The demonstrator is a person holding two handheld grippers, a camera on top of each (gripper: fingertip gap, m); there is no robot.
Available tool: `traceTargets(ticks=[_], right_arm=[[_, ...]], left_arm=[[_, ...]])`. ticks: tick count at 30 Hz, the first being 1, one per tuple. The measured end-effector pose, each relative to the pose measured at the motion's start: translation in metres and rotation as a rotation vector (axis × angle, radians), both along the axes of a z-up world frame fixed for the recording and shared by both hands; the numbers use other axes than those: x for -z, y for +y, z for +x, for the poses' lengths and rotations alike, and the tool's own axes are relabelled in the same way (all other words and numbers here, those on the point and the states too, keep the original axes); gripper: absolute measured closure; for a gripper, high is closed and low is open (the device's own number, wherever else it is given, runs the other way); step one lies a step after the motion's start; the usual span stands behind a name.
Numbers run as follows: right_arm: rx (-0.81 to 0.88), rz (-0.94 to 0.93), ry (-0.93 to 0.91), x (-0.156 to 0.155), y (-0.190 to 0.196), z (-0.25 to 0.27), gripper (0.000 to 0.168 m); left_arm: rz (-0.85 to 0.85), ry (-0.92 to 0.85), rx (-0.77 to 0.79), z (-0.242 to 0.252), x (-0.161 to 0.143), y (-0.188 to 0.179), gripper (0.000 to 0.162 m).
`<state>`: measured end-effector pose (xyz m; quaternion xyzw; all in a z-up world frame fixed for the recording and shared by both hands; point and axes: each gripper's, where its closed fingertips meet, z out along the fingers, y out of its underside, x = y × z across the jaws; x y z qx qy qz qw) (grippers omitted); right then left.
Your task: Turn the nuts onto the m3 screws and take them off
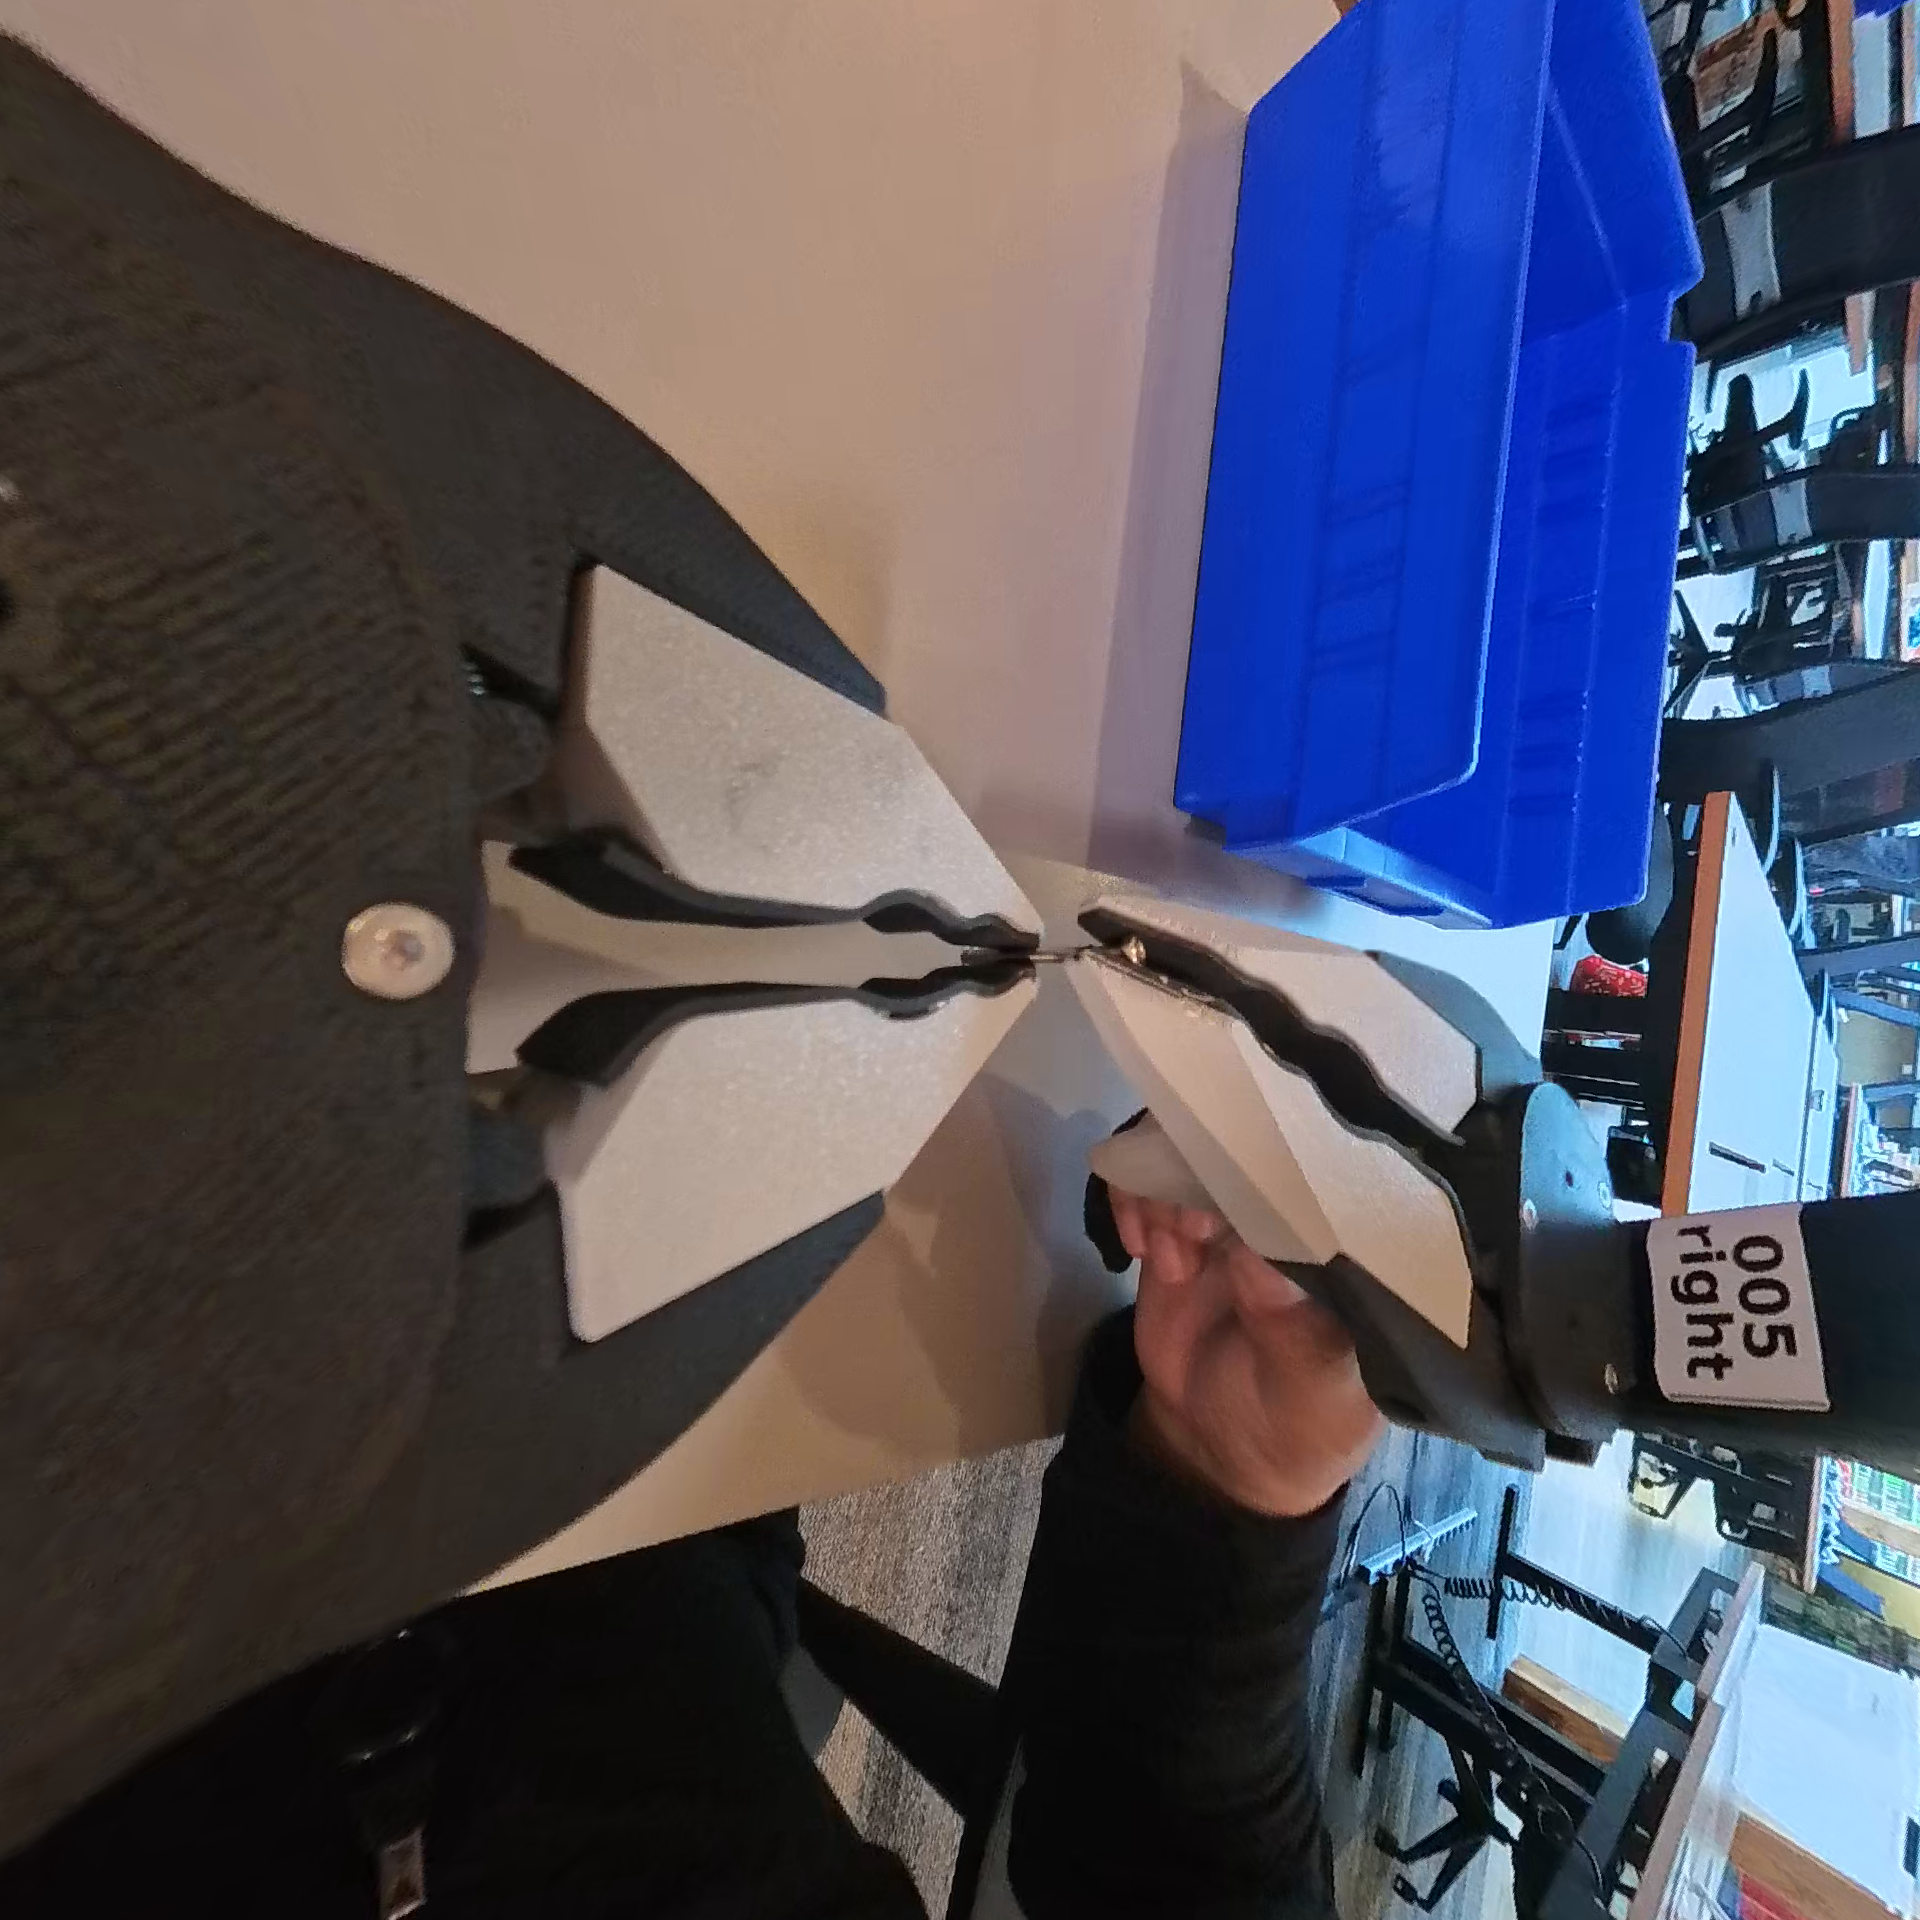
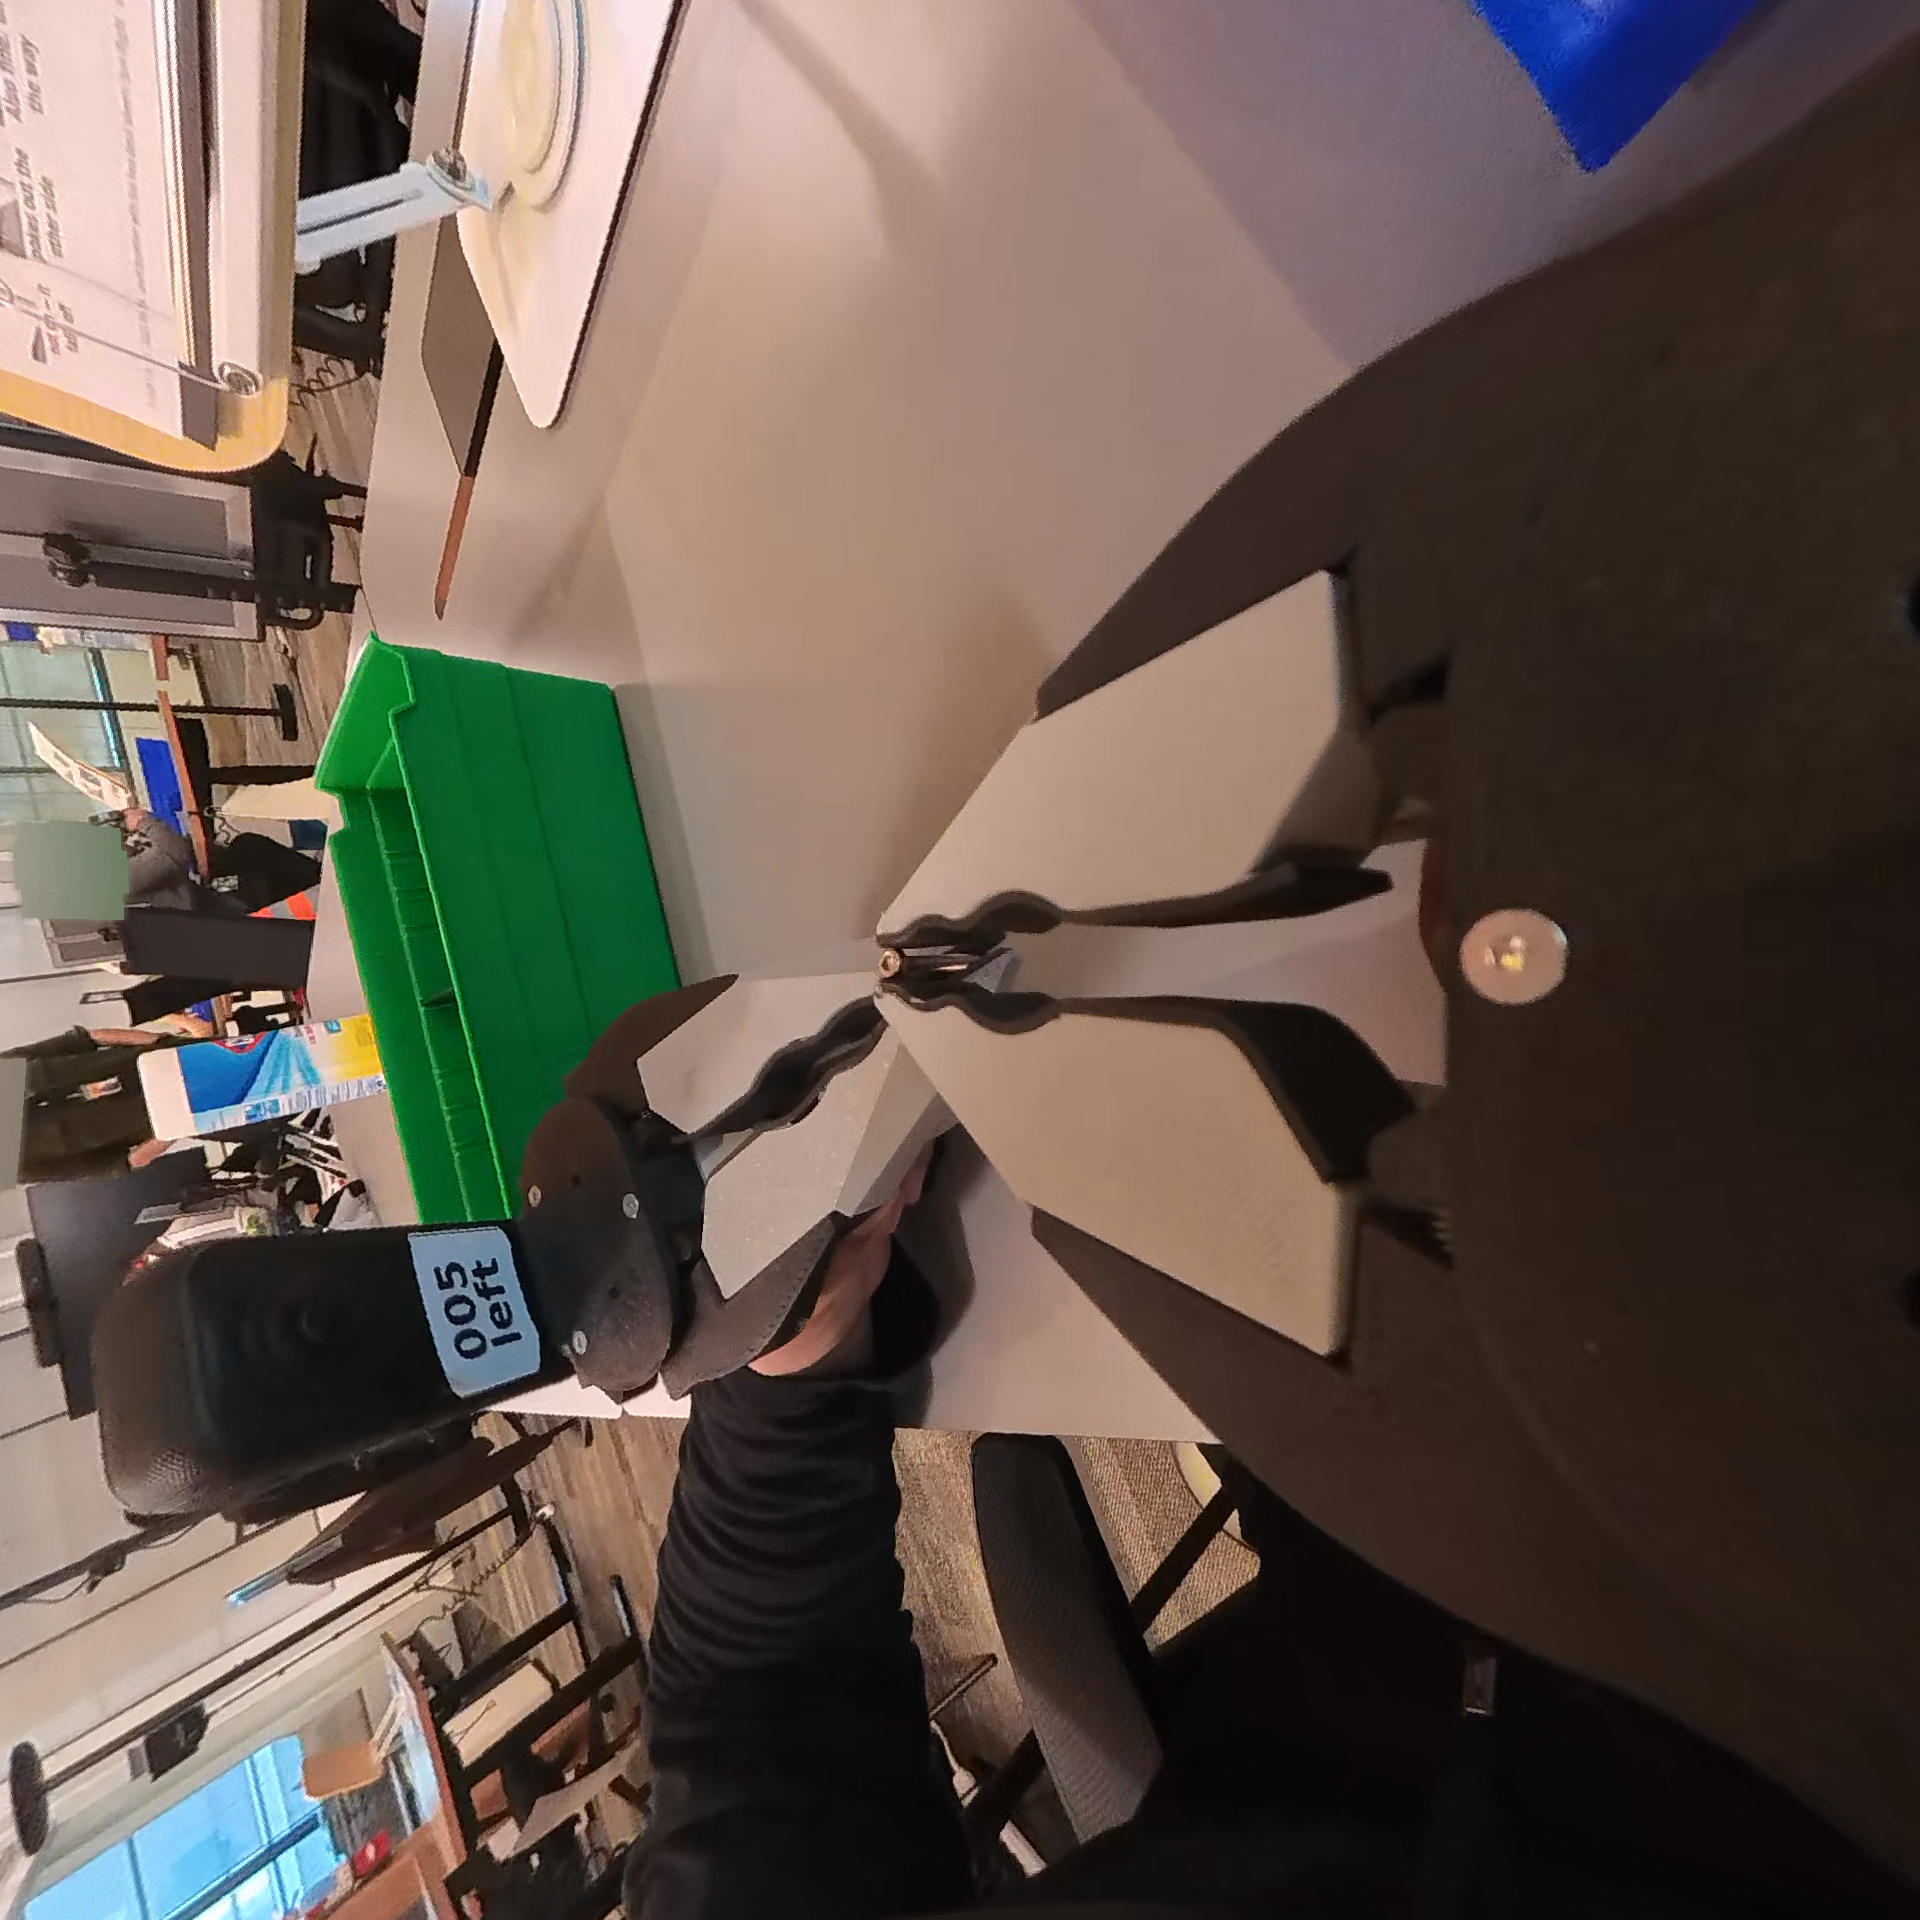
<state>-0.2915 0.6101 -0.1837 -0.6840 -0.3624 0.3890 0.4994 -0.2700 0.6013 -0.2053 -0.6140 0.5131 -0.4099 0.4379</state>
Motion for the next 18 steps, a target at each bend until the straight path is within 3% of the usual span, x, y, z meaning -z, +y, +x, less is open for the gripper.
traceTargets(ticks=[18], right_arm=[[-0.034, -0.016, 0.019, -0.0038, -0.0055, -0.0053, 0.166]], left_arm=[[0.0, -0.047, 0.015, 0.0001, -0.007, -0.0033, 0.162]])
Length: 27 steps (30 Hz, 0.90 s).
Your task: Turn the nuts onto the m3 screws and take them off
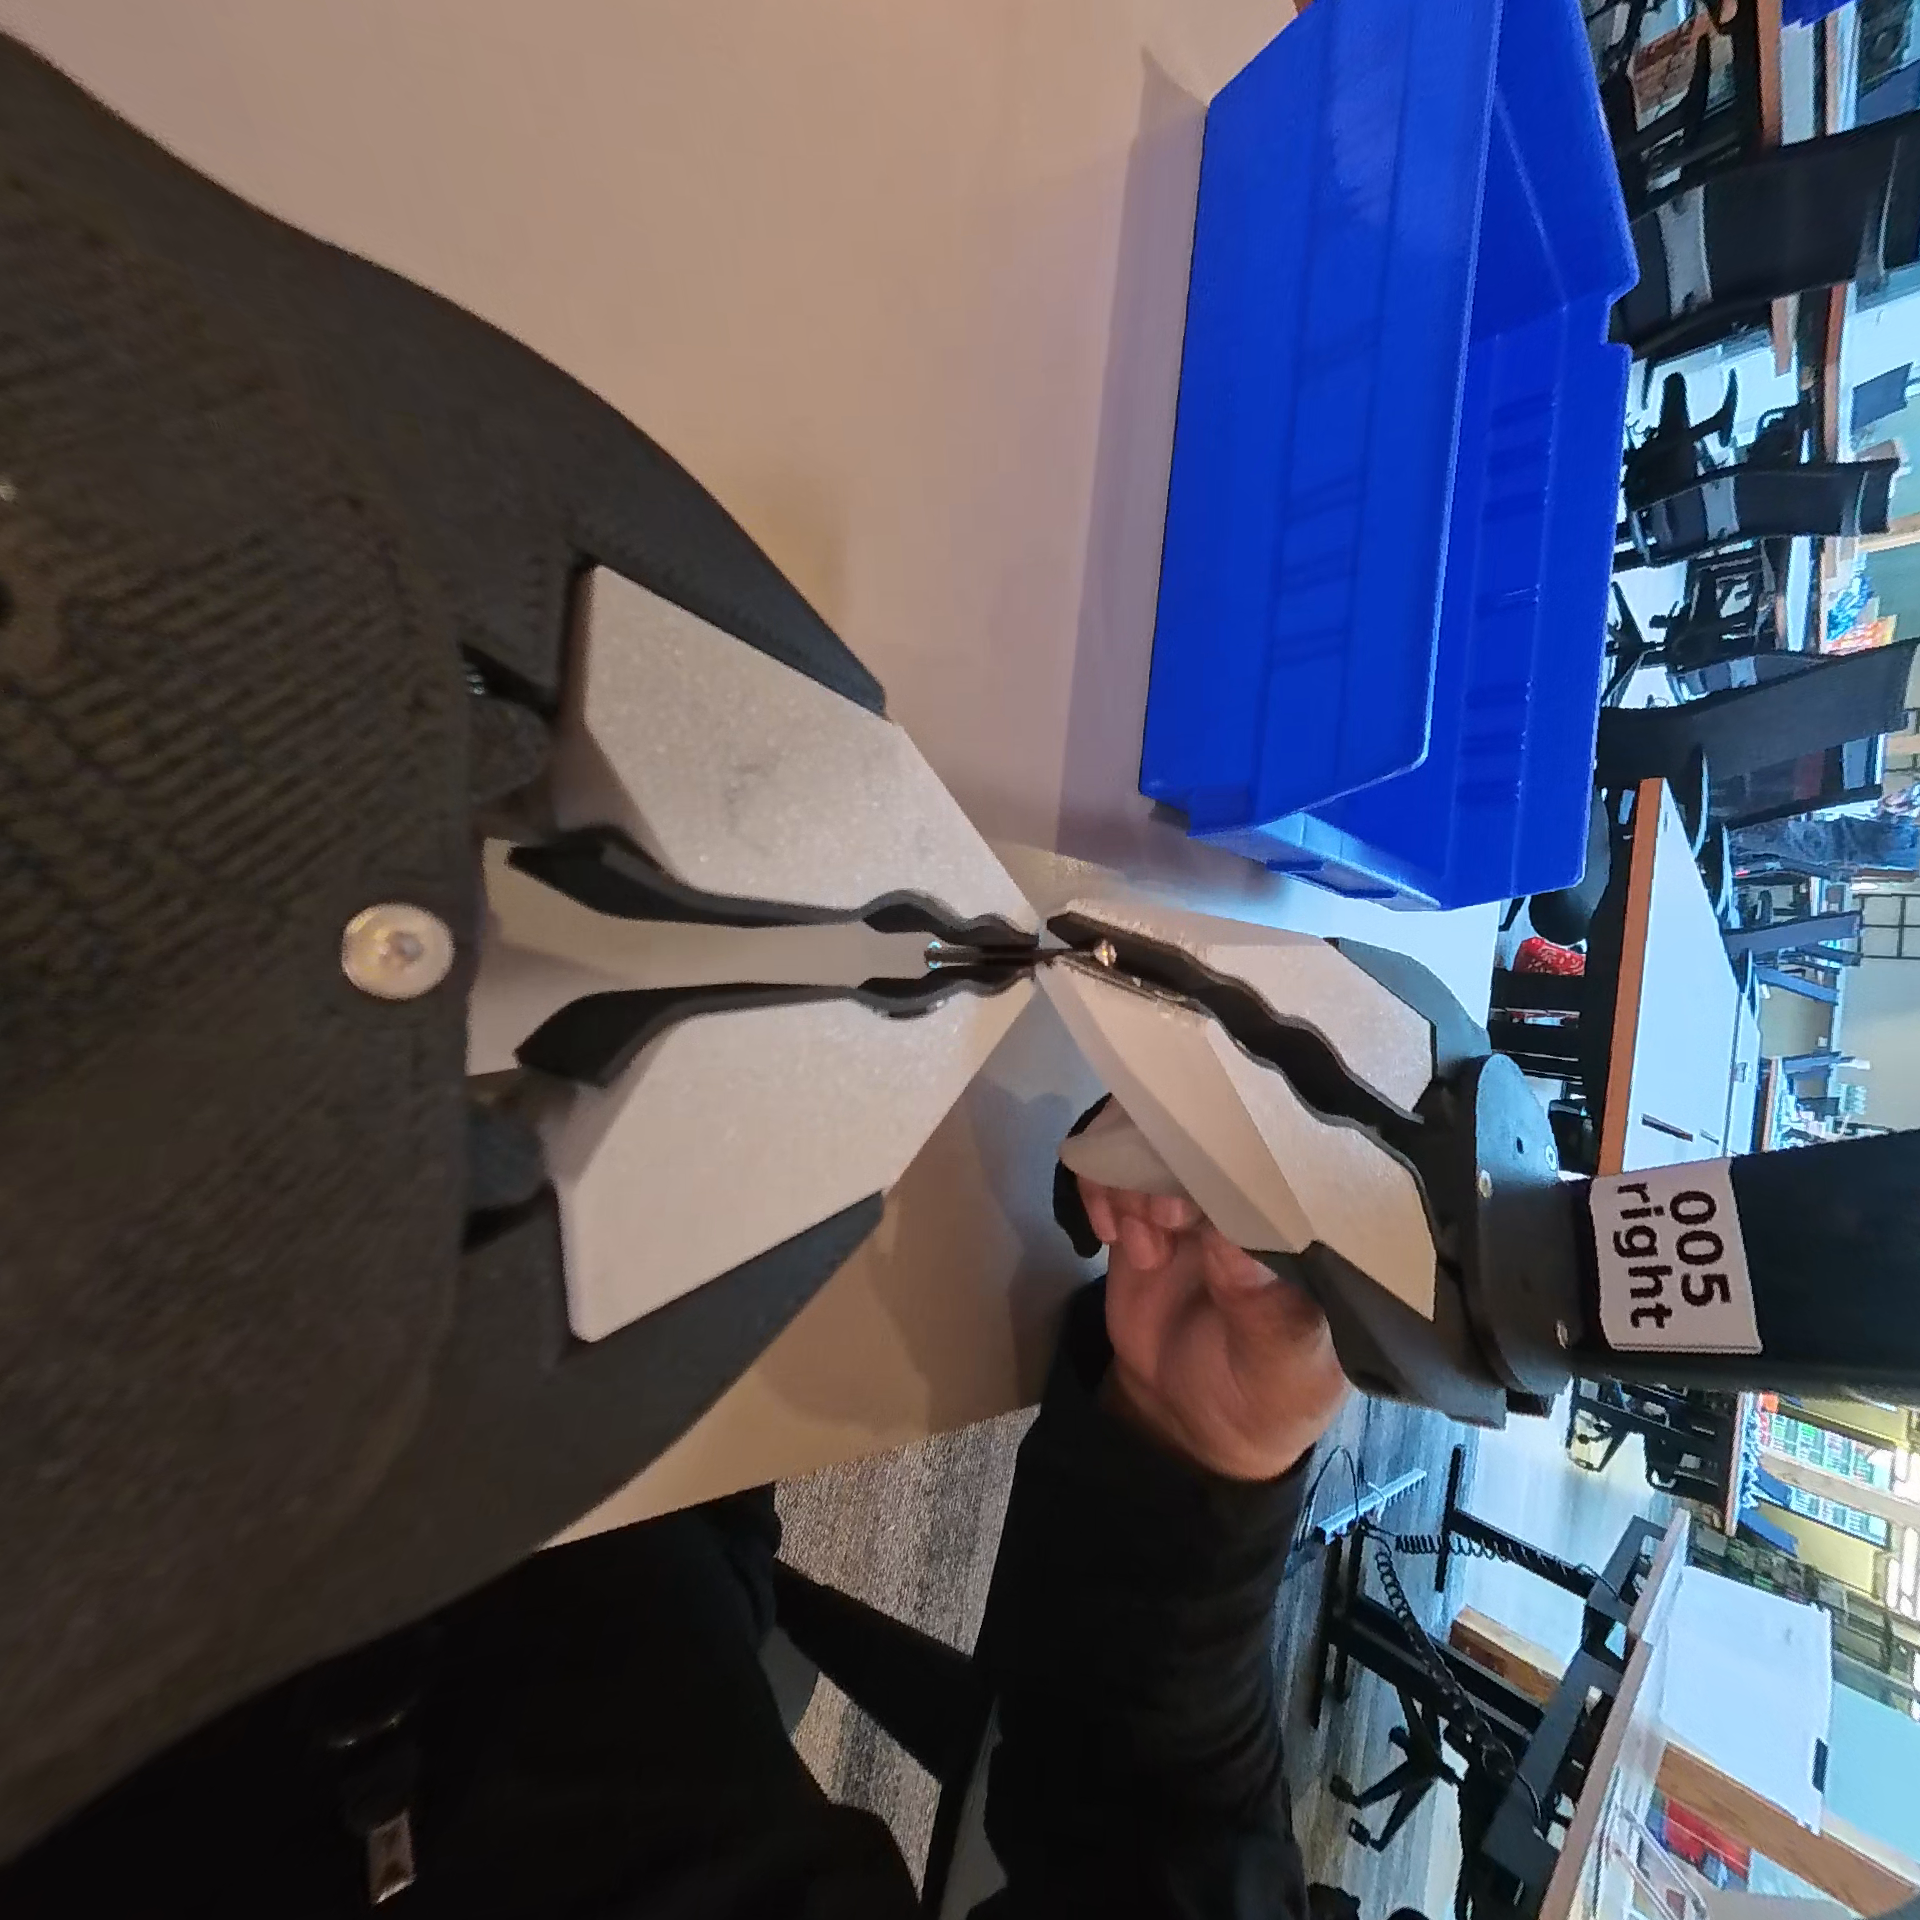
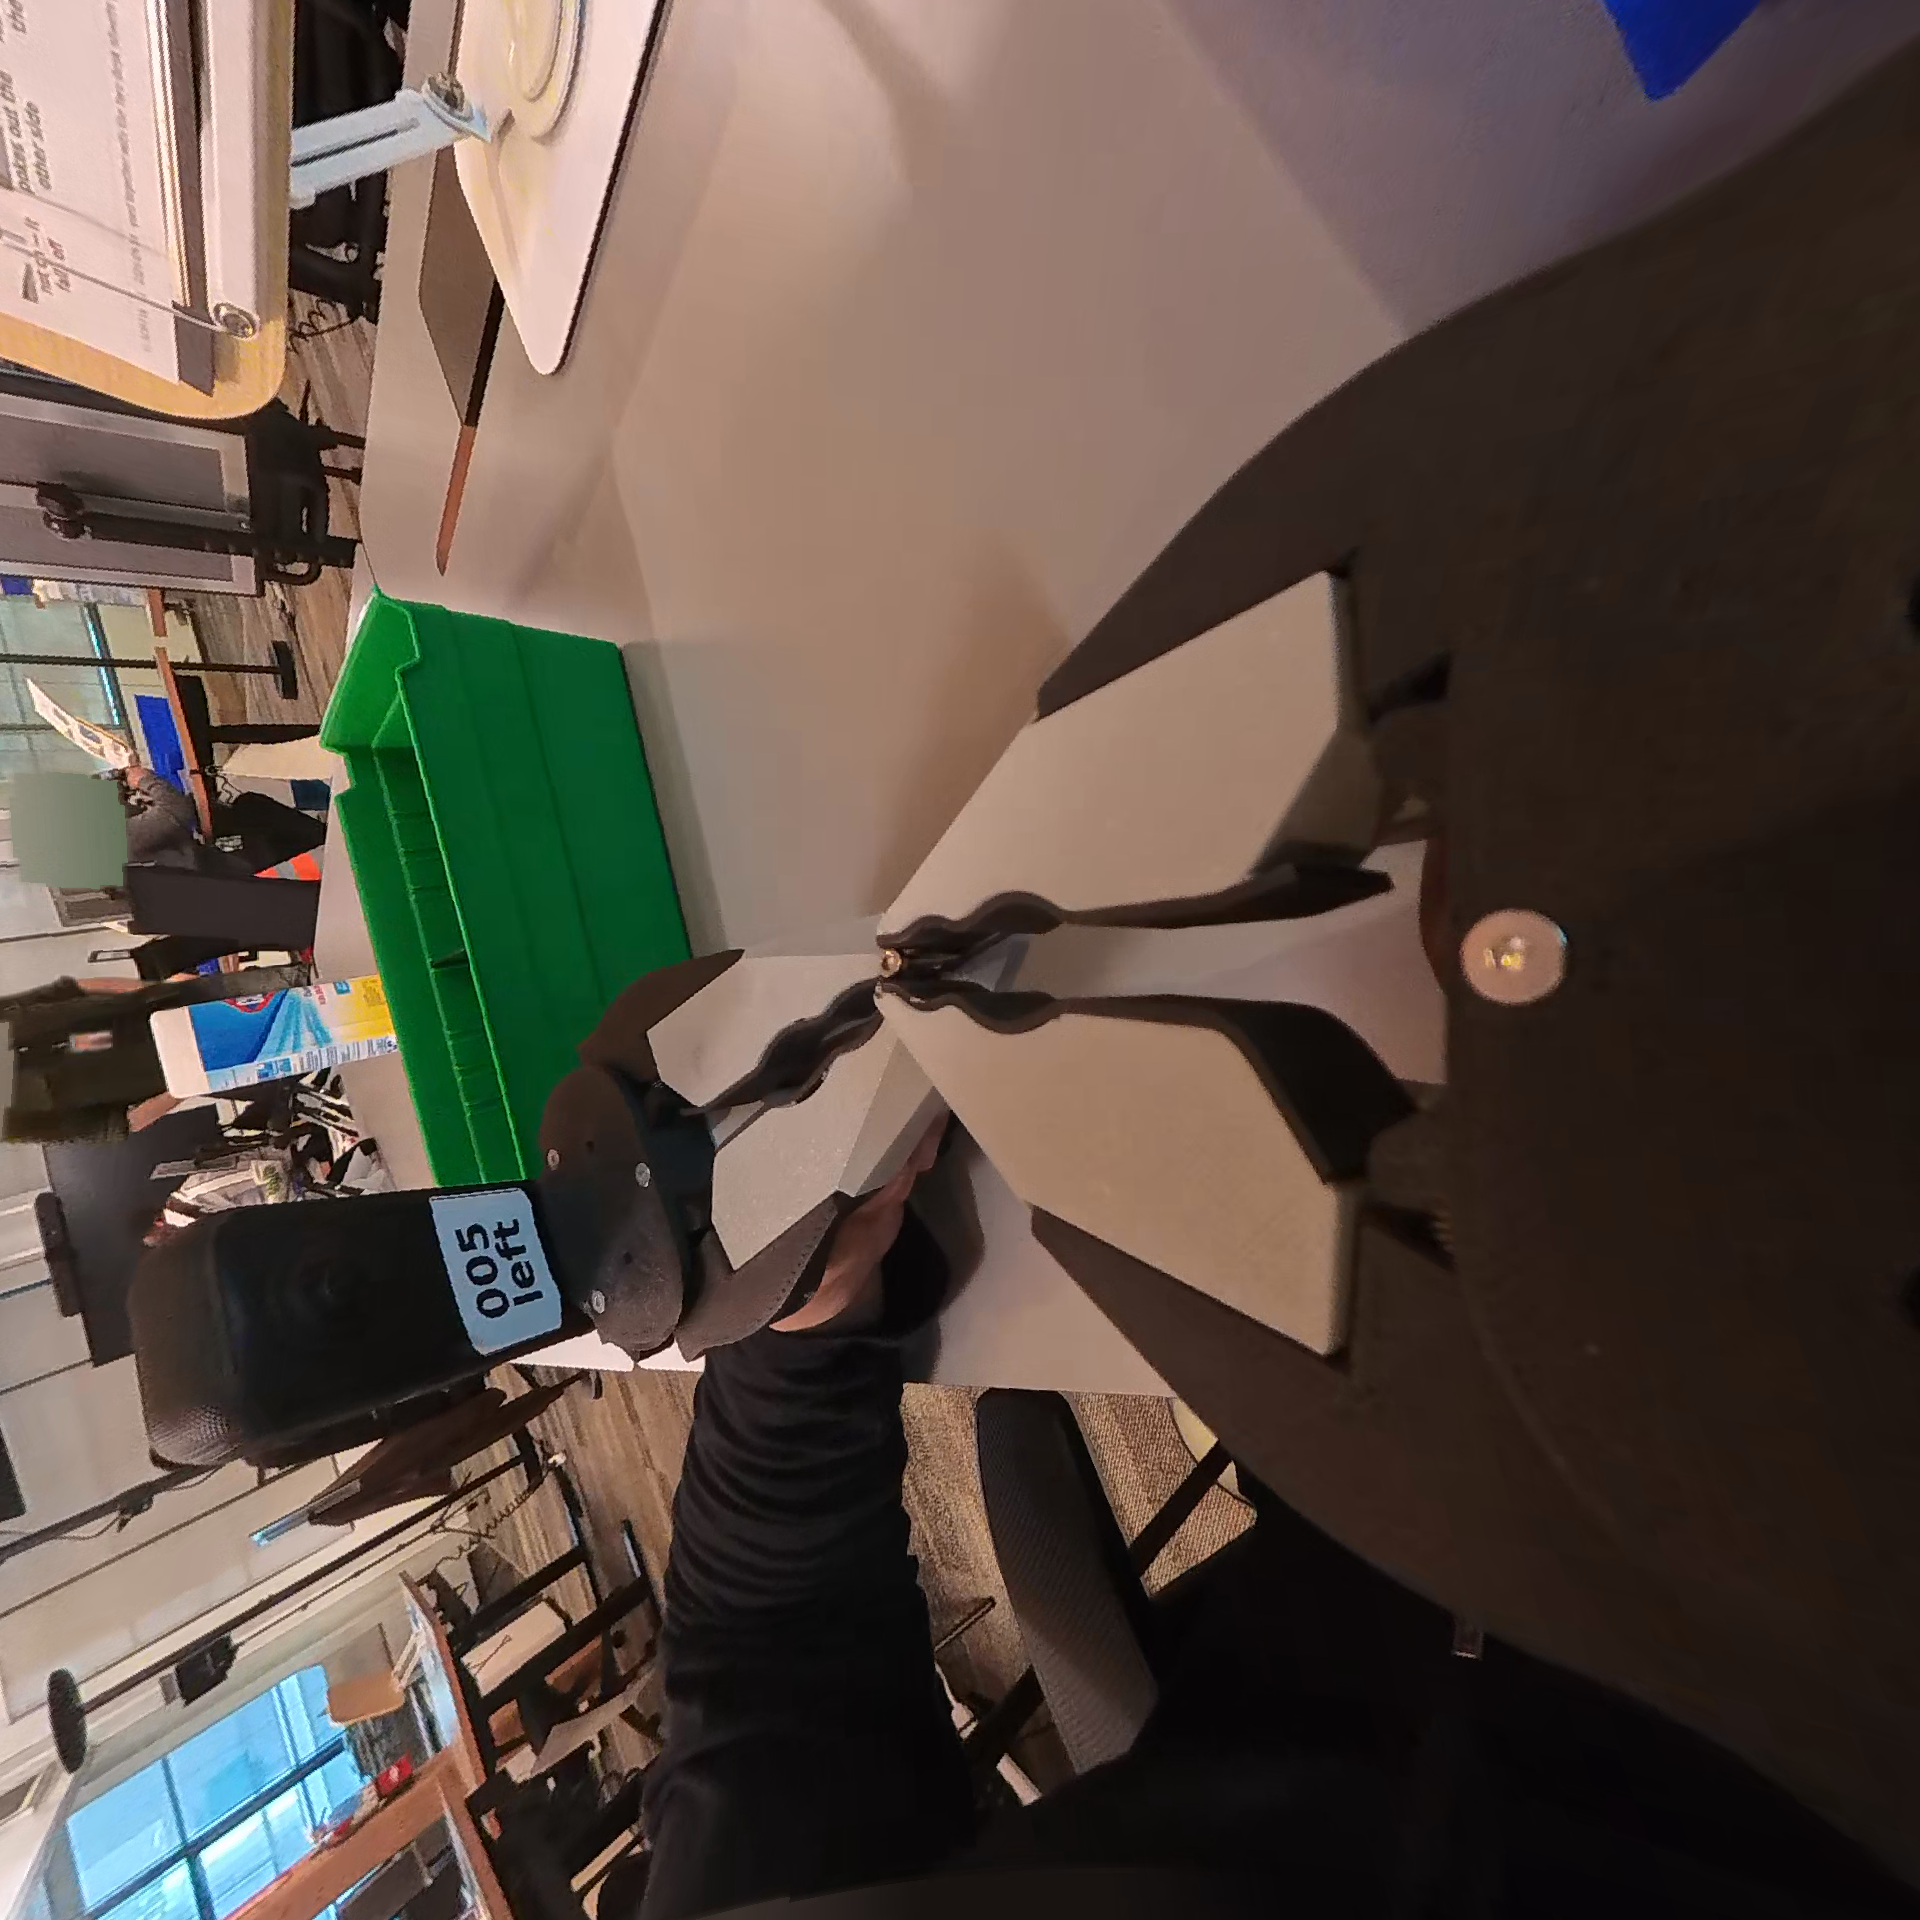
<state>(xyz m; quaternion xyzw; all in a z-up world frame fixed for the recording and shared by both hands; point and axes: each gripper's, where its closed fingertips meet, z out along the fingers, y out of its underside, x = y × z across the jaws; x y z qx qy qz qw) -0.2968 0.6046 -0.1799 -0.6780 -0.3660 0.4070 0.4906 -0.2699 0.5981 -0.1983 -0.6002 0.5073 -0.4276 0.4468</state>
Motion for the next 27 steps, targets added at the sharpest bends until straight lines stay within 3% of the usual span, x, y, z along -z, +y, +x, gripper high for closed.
traceTargets(ticks=[12, 15, 27], right_arm=[[0.006, 0.005, 0.001, 0.001, 0.001, 0.001, 0.165], [0.052, 0.021, -0.002, 0.003, 0.004, 0.007, 0.149], [0.103, 0.025, 0.041, 0.001, 0.007, 0.002, 0.153]], left_arm=[[0.034, 0.02, -0.01, 0.0, 0.001, 0.001, 0.162], [0.051, 0.024, -0.031, -0.001, 0.001, 0.004, 0.162], [0.047, 0.036, -0.05, -0.001, 0.004, 0.008, 0.162]])
